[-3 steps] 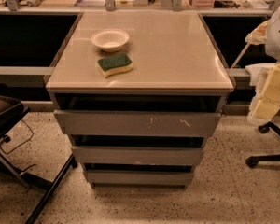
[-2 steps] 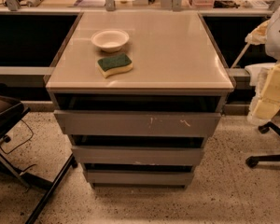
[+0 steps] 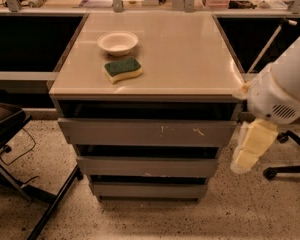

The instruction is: Open top drawer

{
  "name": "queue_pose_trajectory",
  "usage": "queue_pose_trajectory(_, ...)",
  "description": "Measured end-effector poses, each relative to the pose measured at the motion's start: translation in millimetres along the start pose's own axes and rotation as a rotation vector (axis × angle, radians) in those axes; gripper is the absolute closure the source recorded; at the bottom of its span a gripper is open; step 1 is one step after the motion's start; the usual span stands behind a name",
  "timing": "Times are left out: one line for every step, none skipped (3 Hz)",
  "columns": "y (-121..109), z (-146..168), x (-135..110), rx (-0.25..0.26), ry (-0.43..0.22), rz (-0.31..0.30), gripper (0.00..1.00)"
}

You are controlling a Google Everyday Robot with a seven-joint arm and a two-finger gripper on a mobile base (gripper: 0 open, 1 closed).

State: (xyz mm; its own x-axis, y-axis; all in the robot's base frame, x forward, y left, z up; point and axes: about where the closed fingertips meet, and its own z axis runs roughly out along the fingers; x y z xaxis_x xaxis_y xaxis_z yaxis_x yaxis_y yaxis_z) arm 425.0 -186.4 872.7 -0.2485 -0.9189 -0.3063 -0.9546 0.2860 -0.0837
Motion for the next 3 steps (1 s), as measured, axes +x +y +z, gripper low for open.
queue_pose_trajectory(4,81,0,-0.075,-0.043,0.046,0.00)
queue_pose_trajectory(-33,142,-11,-0.037,-0.091,0.141,0.00)
queue_pose_trajectory(-33,142,-11,-0.037,-0.091,0.142,0.00)
